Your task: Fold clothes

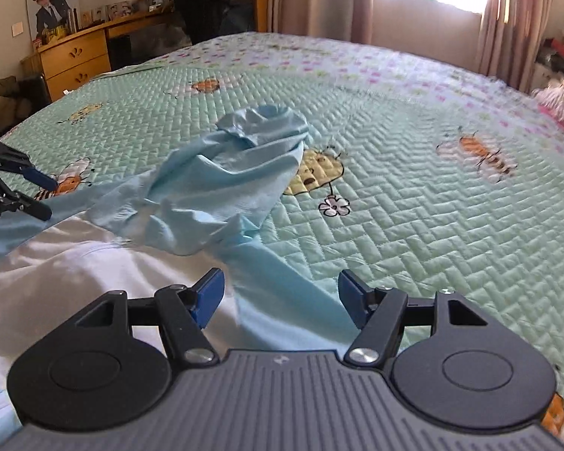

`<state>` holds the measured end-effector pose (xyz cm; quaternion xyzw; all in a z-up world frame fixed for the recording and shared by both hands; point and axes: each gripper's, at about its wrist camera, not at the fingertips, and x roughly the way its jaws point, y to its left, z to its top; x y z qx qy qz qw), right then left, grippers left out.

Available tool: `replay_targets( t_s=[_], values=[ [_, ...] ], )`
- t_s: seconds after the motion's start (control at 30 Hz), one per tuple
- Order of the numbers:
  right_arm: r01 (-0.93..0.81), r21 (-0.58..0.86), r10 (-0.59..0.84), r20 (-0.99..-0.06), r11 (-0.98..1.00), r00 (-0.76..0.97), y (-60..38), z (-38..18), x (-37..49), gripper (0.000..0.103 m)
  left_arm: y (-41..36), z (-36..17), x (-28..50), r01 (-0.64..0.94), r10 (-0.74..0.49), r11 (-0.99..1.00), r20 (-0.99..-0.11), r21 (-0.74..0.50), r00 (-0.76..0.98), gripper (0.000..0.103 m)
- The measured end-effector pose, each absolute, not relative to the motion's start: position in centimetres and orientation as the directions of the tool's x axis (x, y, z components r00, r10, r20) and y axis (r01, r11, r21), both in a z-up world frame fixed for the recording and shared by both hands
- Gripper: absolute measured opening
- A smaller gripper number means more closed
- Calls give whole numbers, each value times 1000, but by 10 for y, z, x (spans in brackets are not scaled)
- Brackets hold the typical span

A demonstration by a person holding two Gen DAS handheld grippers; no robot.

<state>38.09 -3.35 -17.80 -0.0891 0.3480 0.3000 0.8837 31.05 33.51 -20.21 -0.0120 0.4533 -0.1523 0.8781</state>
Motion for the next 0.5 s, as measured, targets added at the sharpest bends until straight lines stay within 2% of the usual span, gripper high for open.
replay_targets(
  t_s=[0.17,0.2,0.27,0.3,0.33,0.37,0.4,0.5],
  values=[
    [-601,127,500,-702,789,508,-33,-201,408,68,338,-213,331,281,-358,928,-792,-243,495,76],
    [-604,133,499,-712,786,493,-32,-205,412,68,338,-213,333,289,-378,920,-790,-264,483,73],
    [-612,149,511,-718,777,473,-30,-210,417,69,335,-212,334,309,-409,906,-787,-289,463,55],
    [-616,151,515,-716,773,471,-30,-210,418,66,334,-212,334,318,-415,902,-787,-292,456,35],
    [-620,153,519,-715,770,468,-29,-209,418,53,331,-213,332,320,-418,901,-789,-294,451,17],
    [-625,150,520,-716,766,466,-28,-208,417,38,328,-212,330,321,-421,899,-787,-297,451,11],
    [-630,146,521,-716,763,465,-27,-207,415,0,323,-211,326,326,-413,902,-786,-284,460,5],
    [-642,80,502,-699,763,509,-21,-198,405,1,301,-205,312,332,-321,930,-791,-158,521,3]
  ],
)
